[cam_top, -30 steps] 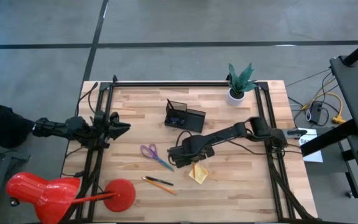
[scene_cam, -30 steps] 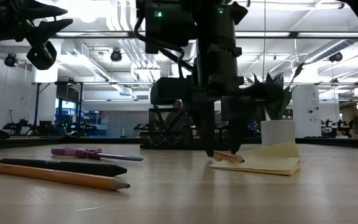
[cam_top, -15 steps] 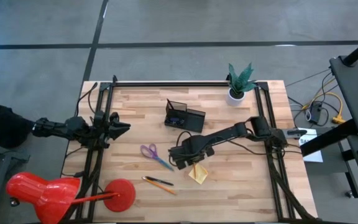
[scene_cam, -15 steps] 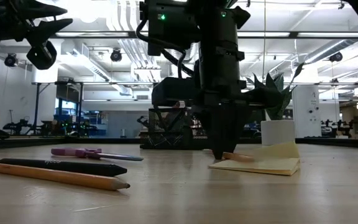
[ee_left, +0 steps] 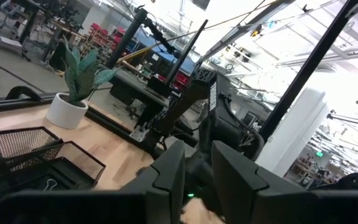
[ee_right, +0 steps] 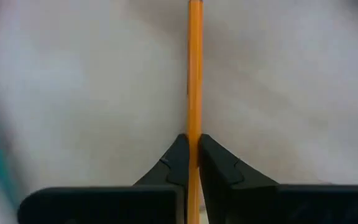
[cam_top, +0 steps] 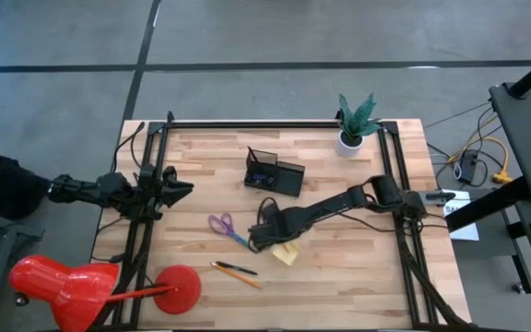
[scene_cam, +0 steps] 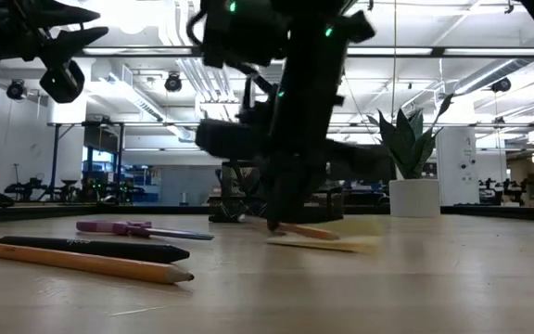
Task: Pick and place office supplies into organizer
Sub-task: Put the right pencil into the desk organizer
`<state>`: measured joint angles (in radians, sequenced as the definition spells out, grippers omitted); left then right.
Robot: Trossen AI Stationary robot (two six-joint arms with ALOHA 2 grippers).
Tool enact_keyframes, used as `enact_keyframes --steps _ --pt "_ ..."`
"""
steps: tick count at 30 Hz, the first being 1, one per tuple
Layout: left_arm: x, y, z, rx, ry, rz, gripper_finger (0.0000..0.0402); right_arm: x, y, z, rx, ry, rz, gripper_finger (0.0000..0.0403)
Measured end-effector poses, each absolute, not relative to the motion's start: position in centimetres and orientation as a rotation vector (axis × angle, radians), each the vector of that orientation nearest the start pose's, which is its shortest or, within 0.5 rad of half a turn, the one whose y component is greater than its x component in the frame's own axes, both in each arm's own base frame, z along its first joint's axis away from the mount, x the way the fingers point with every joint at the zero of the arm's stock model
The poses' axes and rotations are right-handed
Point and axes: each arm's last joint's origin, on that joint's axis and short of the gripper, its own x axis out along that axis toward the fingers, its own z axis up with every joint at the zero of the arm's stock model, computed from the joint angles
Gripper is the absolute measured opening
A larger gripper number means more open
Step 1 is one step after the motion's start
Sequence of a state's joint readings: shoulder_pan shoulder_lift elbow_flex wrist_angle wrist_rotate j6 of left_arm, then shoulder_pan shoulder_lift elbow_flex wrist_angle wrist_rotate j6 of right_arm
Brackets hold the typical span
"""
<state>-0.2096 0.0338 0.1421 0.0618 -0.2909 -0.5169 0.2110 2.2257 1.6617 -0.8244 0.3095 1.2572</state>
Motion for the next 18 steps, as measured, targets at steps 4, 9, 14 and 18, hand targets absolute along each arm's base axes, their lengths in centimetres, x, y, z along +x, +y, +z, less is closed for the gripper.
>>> enact_keyframes --steps 4,9,14,18 --pt "8.7 -1.0 21.6 -0.559 -0.188 0.037 0.0066 42.9 7.7 14.8 0.68 0.911 -0.981 0.0013" --pt "8.7 -1.0 21.7 -0.56 -0.194 0.035 0.0066 43.2 7.7 15.1 0.686 0.835 -0.992 0.0019" --pt "8.6 -1.0 21.7 -0.561 -0.196 0.034 0.0066 44.3 6.9 19.2 0.617 0.568 -1.002 0.002" --pt "8.6 -1.0 21.8 -0.561 -0.199 0.034 0.0066 44.4 4.8 23.7 0.459 0.378 -1.08 0.0021"
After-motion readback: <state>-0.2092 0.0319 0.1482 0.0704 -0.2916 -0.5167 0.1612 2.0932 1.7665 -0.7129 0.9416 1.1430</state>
